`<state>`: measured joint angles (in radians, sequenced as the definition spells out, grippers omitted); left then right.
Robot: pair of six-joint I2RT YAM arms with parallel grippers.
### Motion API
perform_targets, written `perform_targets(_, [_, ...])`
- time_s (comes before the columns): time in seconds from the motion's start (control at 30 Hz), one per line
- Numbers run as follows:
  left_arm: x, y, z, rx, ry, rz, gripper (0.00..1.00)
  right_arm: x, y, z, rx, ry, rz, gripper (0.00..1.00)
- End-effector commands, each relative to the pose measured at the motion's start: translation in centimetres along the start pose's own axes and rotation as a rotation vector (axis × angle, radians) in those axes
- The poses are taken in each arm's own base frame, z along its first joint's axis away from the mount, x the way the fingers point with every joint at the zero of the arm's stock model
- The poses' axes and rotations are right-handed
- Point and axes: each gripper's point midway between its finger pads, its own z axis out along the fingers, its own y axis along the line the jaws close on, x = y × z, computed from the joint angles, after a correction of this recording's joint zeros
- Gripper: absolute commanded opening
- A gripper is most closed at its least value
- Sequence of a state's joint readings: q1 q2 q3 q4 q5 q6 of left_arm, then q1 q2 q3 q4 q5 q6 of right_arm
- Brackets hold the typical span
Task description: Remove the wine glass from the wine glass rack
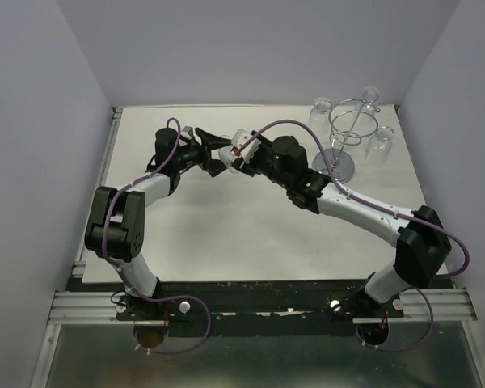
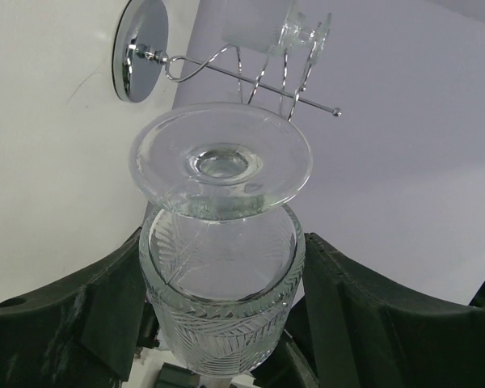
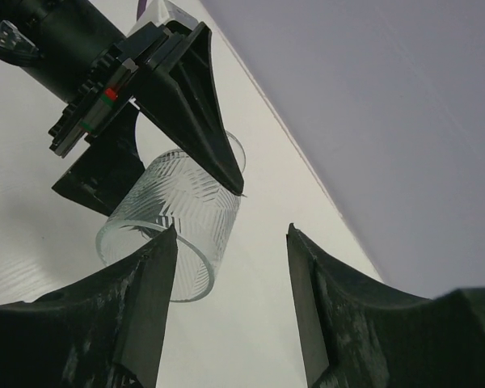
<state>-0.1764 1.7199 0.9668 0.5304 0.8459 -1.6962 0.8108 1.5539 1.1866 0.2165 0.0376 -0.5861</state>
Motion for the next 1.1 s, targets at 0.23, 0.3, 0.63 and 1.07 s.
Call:
perform_targets(0.23, [0.0,-0.9,-1.6,-0.002,-0.034,-0.071,0.0,-0.5,0.1,0.2,-0.024,0.0,-0.1,0.64])
perform_targets(0.3, [-0.1,-0.9,-1.6,-0.003,-0.034,-0.071,0.0,0.1,0.7,0.2,-0.055,0.007,-0.129,0.64])
perform_targets(0.63, [-0.1,-0.8,-1.7,-0.008,-0.038,-0.077,0.0,0.6,0.8,2.9,-0.042,0.023,-0.139,0.61])
perform_targets(1.07, [-2.0,1.8,-2.7,-0.106,-0.1,-0.177,0.99,-0.2,-0.2,5.1,-0.012,0.069,-0.027,0.01])
